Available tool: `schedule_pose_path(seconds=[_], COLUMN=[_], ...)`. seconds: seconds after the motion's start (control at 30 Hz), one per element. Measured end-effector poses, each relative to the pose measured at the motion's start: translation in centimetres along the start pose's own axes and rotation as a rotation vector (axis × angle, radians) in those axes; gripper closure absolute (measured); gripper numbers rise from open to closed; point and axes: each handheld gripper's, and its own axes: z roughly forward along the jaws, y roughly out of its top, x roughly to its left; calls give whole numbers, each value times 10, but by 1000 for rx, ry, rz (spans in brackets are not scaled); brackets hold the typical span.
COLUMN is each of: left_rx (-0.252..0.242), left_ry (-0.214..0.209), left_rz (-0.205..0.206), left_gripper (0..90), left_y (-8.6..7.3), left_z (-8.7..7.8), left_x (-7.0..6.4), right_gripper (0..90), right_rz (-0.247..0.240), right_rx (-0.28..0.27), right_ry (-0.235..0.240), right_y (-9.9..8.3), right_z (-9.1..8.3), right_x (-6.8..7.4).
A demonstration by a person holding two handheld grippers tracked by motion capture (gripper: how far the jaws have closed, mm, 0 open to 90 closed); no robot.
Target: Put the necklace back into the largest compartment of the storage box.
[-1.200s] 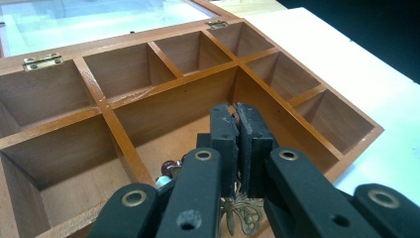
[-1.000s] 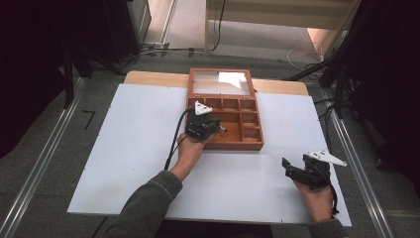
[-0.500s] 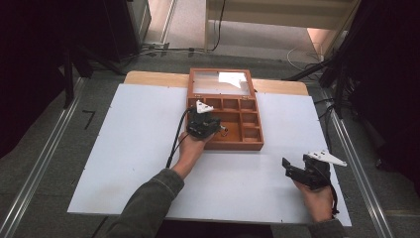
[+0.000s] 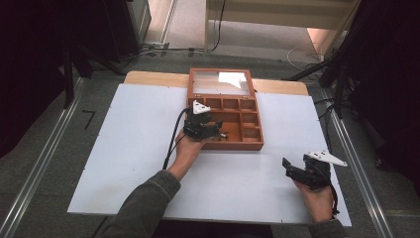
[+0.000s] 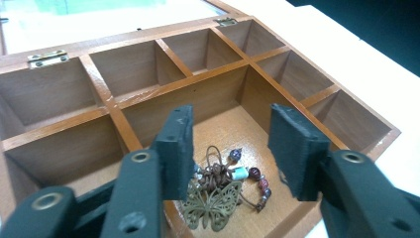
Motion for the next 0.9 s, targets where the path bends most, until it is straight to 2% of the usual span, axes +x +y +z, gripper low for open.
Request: schedule_pose_path(seconds=[0.13,0.33,0.53,0.67,0.73,0.83,0.9], left_rx=[-5,-5,-24,-19,-21,-40,-42], left_ry=[1,37,35,36,45,82,83], left_rz=[-11,-17,-28,-38,-37,-26,-27], left_gripper=[463,405,325,277,270,258,254], left_y=[-3,-11,-18,-23,-26,-31,-33], left_z=[-9,-26,-46,-56,-60,-67,-71], left_x=[3,13,22,28,30,32,34], right_gripper=[180,180,180,180,180,180,180], right_rz=[3,4,3,2,1,1,2], right_rx=[0,-2,-1,-2,-1,-2,-1], right_ry=[1,-2,-4,-5,-4,-4,-5], right_y=[0,0,0,0,0,0,0], right_z=[0,-1,-1,-1,-1,-2,-2], right_x=[0,0,1,2,2,2,3])
